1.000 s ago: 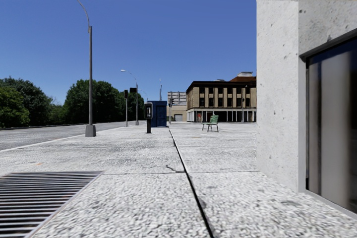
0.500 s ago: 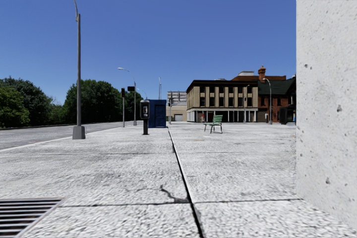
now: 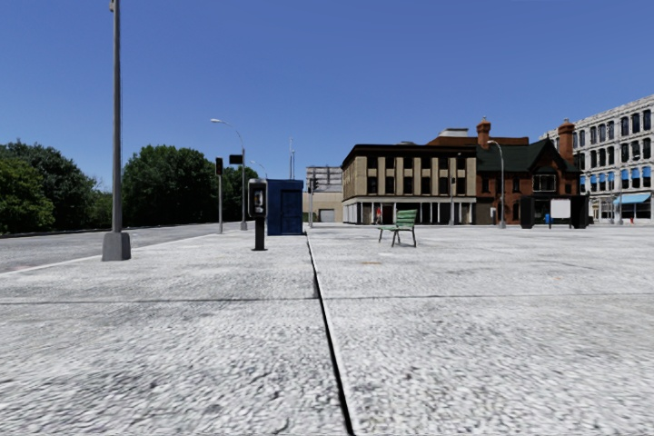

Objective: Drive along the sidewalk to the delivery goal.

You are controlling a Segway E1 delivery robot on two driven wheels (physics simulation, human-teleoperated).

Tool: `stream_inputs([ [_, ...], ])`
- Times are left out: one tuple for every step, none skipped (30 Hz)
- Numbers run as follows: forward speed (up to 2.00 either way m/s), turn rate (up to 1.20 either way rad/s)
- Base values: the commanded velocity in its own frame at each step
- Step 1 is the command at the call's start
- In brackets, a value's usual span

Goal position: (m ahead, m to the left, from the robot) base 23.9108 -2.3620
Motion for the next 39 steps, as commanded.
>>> stream_inputs([
  [2.00, 0.00],
  [2.00, 0.00],
  [2.00, 0.00],
  [2.00, 0.00],
  [2.00, 0.00],
  [2.00, 0.00],
  [2.00, 0.00],
  [2.00, 0.00],
  [2.00, 0.00],
  [2.00, 0.00],
  [2.00, 0.00],
  [2.00, 0.00],
  [2.00, 0.00],
  [2.00, 0.00],
  [2.00, 0.00],
  [2.00, 0.00],
  [2.00, 0.00],
  [2.00, 0.00],
  [2.00, 0.00],
  [2.00, 0.00],
  [2.00, 0.00],
  [2.00, 0.00],
  [2.00, 0.00],
  [2.00, 0.00],
  [2.00, 0.00],
  [2.00, 0.00],
  [2.00, 0.00],
  [2.00, 0.00],
  [2.00, 0.00],
  [2.00, 0.00],
  [2.00, 0.00],
  [2.00, 0.00],
  [2.00, 0.00],
  [2.00, 0.00],
  [2.00, 0.00],
  [2.00, 0.00],
  [2.00, 0.00],
  [2.00, 0.00],
  [2.00, 0.00],
])
